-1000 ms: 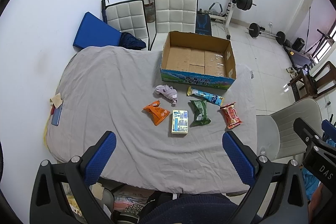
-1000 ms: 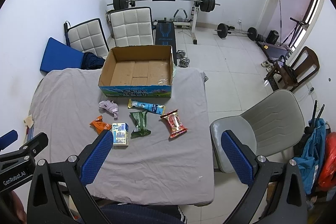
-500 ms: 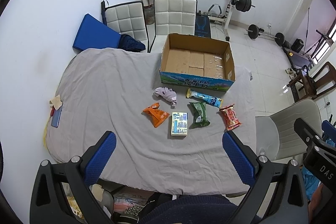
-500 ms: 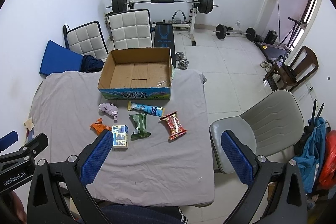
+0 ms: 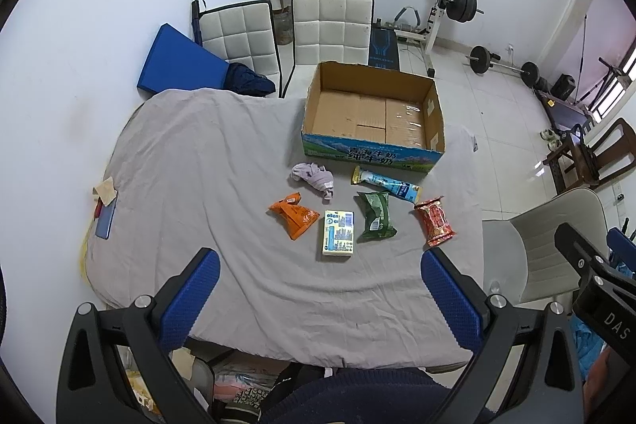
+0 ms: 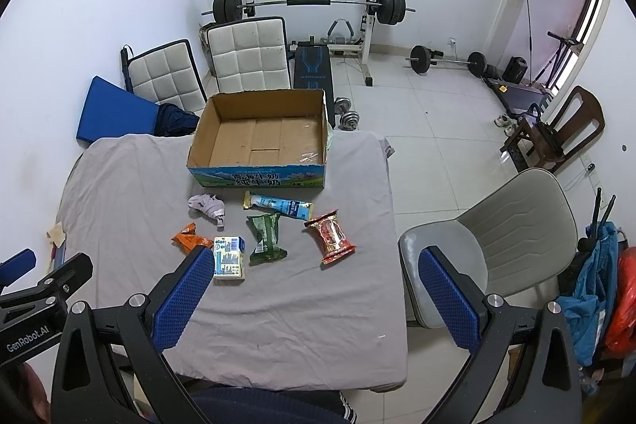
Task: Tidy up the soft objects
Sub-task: 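Grasp the yellow milk carton with the left gripper while the right grasps the red snack bag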
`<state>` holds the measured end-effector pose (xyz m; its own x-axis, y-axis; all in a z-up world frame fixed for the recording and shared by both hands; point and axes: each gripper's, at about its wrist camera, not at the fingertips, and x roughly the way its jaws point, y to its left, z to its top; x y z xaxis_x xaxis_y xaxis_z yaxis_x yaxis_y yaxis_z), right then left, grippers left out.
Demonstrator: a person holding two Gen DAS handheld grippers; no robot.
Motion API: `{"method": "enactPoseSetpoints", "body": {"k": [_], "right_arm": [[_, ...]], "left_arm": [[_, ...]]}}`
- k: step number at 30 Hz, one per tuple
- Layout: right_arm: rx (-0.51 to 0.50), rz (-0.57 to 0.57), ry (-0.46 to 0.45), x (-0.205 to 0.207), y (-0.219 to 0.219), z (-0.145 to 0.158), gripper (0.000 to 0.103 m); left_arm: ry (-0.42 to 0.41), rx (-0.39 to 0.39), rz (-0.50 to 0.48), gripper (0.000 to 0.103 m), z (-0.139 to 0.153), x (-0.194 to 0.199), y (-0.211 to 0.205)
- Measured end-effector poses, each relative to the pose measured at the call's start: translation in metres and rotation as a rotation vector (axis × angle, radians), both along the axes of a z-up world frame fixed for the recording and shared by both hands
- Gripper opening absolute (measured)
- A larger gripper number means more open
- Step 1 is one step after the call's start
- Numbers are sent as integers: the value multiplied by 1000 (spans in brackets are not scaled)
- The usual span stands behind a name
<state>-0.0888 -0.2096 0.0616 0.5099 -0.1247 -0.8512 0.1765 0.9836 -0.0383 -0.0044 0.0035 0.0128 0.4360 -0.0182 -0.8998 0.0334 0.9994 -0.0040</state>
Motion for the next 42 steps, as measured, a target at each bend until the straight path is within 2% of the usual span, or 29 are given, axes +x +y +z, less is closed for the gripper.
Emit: {"method": "enactPoseSetpoints", "body": {"k": [9, 12, 15, 20, 26, 29, 31, 35, 38, 42], "right_arm": [[11, 6, 5, 3, -4, -5, 103], [15, 7, 19, 8, -7, -12, 103], [29, 7, 48, 23, -15, -32, 103], [2, -10, 148, 60, -38, -92, 103], [12, 8, 321, 116, -62, -201, 103], [12, 28, 420, 141, -65, -260, 103], [51, 59, 457, 154, -61, -293, 103], [64, 92, 525, 172, -47, -343, 103], [28, 70, 535, 183, -51, -365, 103], [-11, 41, 564, 199, -67, -391, 103]], "left_arm": [[7, -5, 3, 103, -3, -1, 3], [8, -15, 16, 103, -11, 5, 6], [21, -31, 38, 103, -33, 21, 10], [130, -40, 53, 103, -99, 63, 9], [293, -45, 27, 103, -201, 107, -5], [340, -64, 15, 103, -246, 123, -14], [380, -71, 9, 103, -275, 134, -20], [453, -54, 3, 103, -334, 153, -30], [519, -53, 14, 96, -373, 162, -30], [565, -68, 28, 90, -402, 164, -28]]}}
